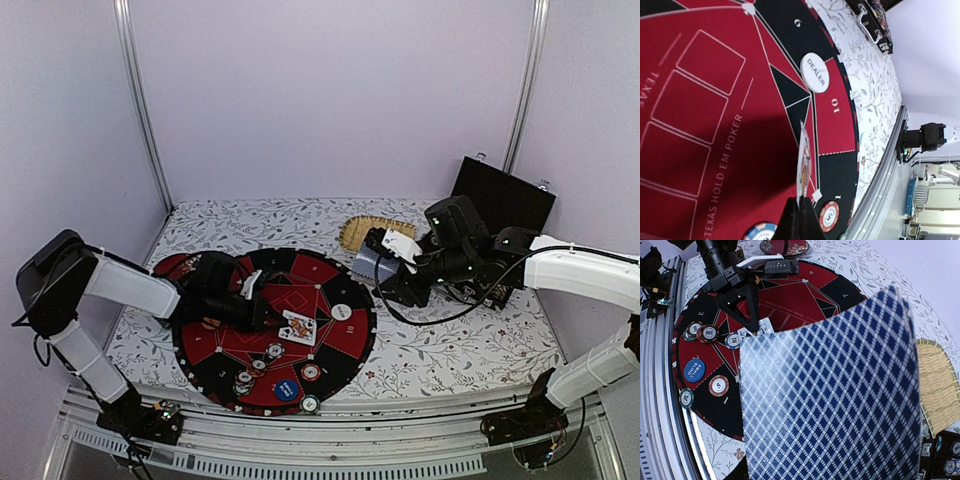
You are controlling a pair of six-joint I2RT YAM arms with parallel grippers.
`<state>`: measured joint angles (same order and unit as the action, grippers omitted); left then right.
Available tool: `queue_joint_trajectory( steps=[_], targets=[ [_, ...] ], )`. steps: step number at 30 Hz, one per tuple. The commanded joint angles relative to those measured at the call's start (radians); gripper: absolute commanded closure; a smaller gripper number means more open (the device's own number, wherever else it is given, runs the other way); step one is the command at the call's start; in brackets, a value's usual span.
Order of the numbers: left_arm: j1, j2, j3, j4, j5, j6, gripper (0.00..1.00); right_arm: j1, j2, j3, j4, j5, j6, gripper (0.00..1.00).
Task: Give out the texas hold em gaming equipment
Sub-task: Pick up the poker card from the community card area, then place the poker card in the big blind area.
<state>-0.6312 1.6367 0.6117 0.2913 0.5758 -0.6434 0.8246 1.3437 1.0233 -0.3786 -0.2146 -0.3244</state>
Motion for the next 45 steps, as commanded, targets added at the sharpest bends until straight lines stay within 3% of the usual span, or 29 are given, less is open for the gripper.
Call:
queue_joint_trajectory(
  steps=[1,5,8,18,31,45],
  targets=[
    [-0.011,-0.117,0.086,-0.252,-0.137,0.049,1.00,0.004,-0.018,0.020,0.006,0.011,0.015,0.55],
    [-0.023,-0.221,0.292,-0.840,-0.439,0.098,1.00,0.004,-0.015,0.025,0.010,0.007,0.008,0.55],
    [-0.026,-0.271,0.376,-1.153,-0.569,0.059,1.00,0.005,-0.011,0.029,0.016,0.010,0.000,0.55],
    [-0.026,-0.359,0.326,-1.656,-0.856,-0.197,1.00,0.004,-0.009,0.044,0.011,-0.004,-0.022,0.55],
    [-0.035,-0.114,0.257,-1.658,-1.025,-0.259,1.00,0.004,-0.005,0.048,0.004,-0.006,-0.015,0.55],
    [-0.041,0.012,0.293,-1.308,-0.836,-0.113,0.99,0.004,-0.007,0.043,0.002,0.002,-0.008,0.55]
  ],
)
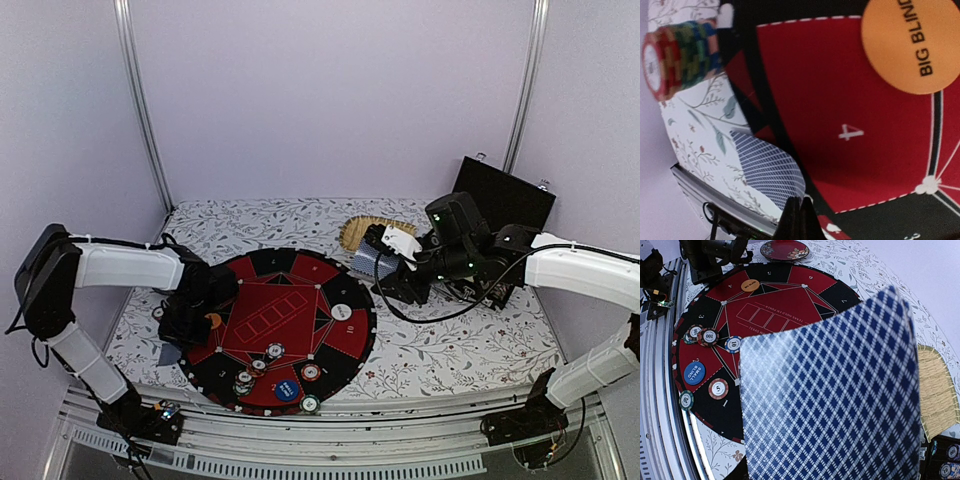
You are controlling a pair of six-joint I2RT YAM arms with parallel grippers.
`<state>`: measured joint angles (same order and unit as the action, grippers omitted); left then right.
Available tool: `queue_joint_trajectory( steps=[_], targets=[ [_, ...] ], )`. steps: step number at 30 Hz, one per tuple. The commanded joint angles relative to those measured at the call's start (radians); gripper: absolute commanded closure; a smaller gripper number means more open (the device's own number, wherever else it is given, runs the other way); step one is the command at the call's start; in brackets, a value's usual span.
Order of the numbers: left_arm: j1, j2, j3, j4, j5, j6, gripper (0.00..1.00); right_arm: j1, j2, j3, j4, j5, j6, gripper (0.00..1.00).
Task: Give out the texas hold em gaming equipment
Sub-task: Place the poker card in the big blind area.
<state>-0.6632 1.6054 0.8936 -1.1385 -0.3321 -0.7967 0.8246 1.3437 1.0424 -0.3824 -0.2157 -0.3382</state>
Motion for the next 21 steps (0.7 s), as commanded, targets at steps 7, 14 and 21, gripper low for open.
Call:
queue_joint_trajectory(
  steps=[7,14,21],
  targets=[
    [-0.007,0.059,-0.001,0.190,0.130,0.057,0.81,0.004,-0.008,0.022,0.007,0.006,0.003,0.55],
    [-0.010,0.027,0.023,0.205,0.169,0.082,0.56,0.005,-0.008,0.019,0.005,0.008,0.004,0.55],
    [0.001,-0.073,0.095,0.289,0.204,0.151,0.50,0.004,-0.009,0.020,0.005,0.007,0.006,0.55]
  ],
)
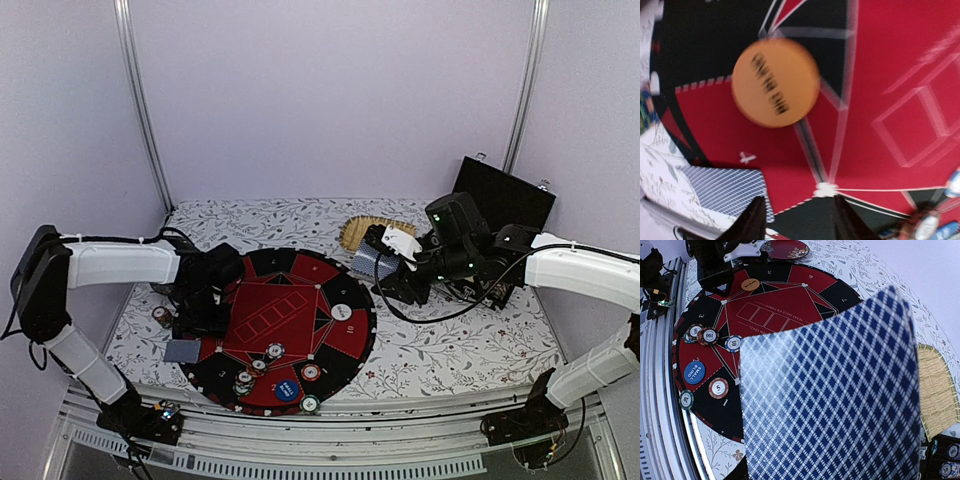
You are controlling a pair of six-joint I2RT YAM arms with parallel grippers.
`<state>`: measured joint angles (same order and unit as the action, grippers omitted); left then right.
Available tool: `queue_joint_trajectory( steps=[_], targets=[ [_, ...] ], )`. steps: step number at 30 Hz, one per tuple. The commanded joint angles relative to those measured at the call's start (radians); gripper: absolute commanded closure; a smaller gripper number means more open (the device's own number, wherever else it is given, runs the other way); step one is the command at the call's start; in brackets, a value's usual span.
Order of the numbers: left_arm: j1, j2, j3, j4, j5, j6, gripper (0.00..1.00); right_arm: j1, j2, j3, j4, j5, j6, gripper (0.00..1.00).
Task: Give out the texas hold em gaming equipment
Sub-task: Place the poker card in the big blind area, then move the big blind button to position 4.
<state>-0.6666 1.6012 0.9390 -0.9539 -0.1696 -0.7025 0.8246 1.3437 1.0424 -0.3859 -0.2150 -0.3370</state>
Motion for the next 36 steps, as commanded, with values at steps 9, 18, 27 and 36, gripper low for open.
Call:
queue_joint_trajectory(
  steps=[9,18,27,36],
  targets=[
    [0.139,0.045,0.065,0.254,-0.039,0.147,0.41,0.005,-0.009,0.017,0.005,0.012,0.010,0.55],
    [0.168,0.110,0.003,0.262,-0.091,0.149,0.55,0.004,-0.009,0.016,0.005,0.014,0.017,0.55],
    [0.194,0.038,-0.074,0.212,-0.152,0.141,0.56,0.004,-0.009,0.021,0.006,0.011,0.019,0.55],
    [0.186,-0.055,-0.023,0.268,-0.072,0.188,0.52,0.005,-0.002,0.028,0.004,-0.003,0.024,0.55]
  ],
)
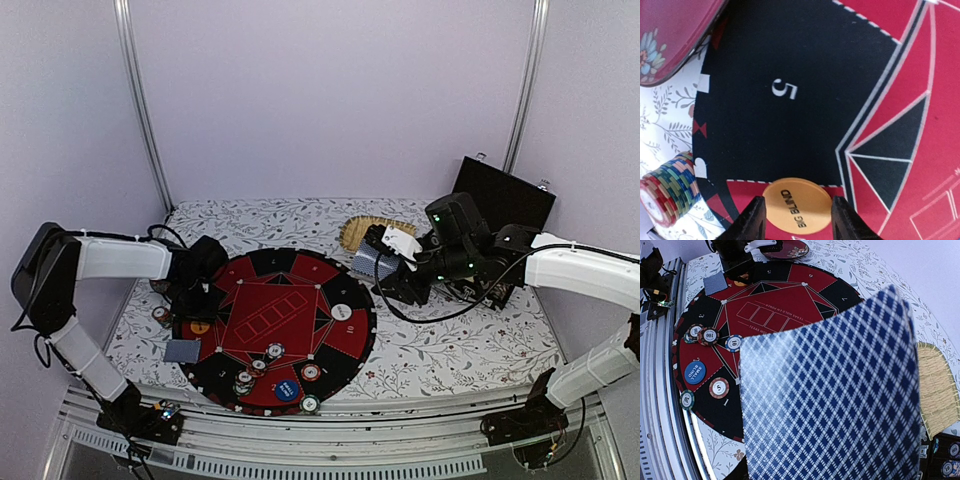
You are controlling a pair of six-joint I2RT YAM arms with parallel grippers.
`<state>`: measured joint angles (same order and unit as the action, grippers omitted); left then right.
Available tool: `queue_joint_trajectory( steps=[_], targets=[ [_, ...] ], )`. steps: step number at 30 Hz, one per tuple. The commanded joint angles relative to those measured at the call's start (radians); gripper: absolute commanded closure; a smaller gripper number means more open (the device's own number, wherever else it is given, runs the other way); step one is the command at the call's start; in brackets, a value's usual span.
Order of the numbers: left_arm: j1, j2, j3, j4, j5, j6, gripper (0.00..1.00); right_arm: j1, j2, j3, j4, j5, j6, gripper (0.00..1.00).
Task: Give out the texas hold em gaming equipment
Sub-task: Move the big blind button to position 4, then pick up the poker card from the face-down deck piles.
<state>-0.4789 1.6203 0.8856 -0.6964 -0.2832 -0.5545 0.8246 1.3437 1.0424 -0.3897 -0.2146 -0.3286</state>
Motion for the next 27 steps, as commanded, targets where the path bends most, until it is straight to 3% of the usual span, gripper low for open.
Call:
queue_joint_trajectory(
  steps=[1,10,14,18,20,27],
  targets=[
    [-0.008,-0.102,0.043,0.030,0.065,0.051,0.51,0.006,0.001,0.030,0.007,-0.003,0.016,0.55],
    [-0.113,-0.393,0.060,0.396,0.446,0.058,0.45,0.050,0.063,0.073,0.027,0.005,0.005,0.56],
    [-0.197,-0.393,0.065,0.529,0.609,0.047,0.33,0.076,0.106,0.109,0.043,-0.043,0.000,0.56],
    [-0.287,-0.349,0.048,0.699,0.727,0.054,0.11,0.100,0.142,0.130,0.083,-0.082,0.004,0.56],
    [-0.331,-0.304,0.072,0.717,0.740,0.079,0.02,0.113,0.167,0.145,0.088,-0.086,0.007,0.56],
    [-0.391,-0.184,0.171,0.654,0.632,0.141,0.05,0.139,0.231,0.160,0.089,-0.102,0.013,0.56]
  ],
)
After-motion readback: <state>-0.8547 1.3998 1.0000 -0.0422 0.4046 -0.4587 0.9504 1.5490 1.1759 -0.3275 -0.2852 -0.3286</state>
